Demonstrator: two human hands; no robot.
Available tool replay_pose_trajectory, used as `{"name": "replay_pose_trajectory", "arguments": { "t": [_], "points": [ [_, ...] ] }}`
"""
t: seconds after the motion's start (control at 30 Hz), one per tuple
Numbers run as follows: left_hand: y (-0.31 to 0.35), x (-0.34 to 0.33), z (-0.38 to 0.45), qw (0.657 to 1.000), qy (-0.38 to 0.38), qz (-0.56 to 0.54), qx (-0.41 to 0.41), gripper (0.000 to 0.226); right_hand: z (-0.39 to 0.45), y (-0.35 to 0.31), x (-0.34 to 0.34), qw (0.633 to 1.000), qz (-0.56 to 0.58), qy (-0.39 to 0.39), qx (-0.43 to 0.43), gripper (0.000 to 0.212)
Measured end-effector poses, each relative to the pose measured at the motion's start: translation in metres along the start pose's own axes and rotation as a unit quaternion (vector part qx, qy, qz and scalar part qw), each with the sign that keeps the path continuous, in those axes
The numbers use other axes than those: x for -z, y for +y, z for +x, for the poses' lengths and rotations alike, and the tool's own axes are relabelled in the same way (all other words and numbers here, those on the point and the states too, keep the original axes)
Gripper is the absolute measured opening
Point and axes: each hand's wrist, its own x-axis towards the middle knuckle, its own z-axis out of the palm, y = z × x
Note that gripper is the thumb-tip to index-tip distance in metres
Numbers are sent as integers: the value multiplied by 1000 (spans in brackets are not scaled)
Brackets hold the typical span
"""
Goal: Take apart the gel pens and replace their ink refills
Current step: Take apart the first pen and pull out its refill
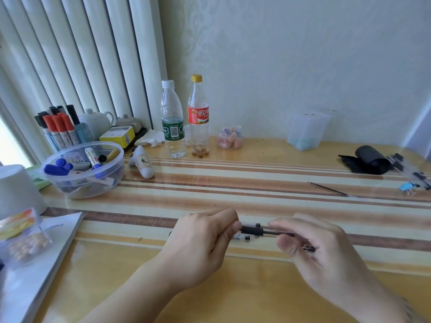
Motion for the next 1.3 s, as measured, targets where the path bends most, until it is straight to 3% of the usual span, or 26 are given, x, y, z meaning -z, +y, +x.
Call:
{"name": "replay_pose_trajectory", "arguments": {
  "t": [0.07,0.17,0.27,0.4,0.47,0.63,0.73,0.9,1.03,1.13,1.3],
  "points": [
    [-1,-1,-1,1000,-5,-1,0,27,0,2,-2,999,-38,-10,3,38],
    [-3,-2,-2,1000,-11,-14,5,28,1,0,-1,997,-72,-8,-13,25],
    [-5,-1,-3,1000,-12,-21,14,28,-2,-2,1,997,-21,-35,-61,35],
    [-4,2,-3,998,-27,-44,32,15,1,-2,3,996,-53,-53,-38,40],
    [-4,3,-3,996,-36,-67,42,9,1,-2,5,995,-64,-58,-42,34],
    [-9,6,-3,991,-44,-109,63,18,2,1,8,994,-79,-60,-49,23],
    [-16,10,-3,989,-33,-117,85,12,2,4,16,991,-100,-67,-66,6],
    [-31,23,0,980,1,-146,135,20,5,16,43,970,-169,-79,-155,19],
    [-27,18,-2,980,-20,-154,122,21,8,12,46,986,-56,-25,-157,13],
    [-20,10,-3,985,-42,-139,94,18,6,-1,34,986,37,-86,-138,9],
    [-19,10,-4,986,-52,-139,74,15,2,1,22,980,-75,-136,-122,6]
  ]
}}
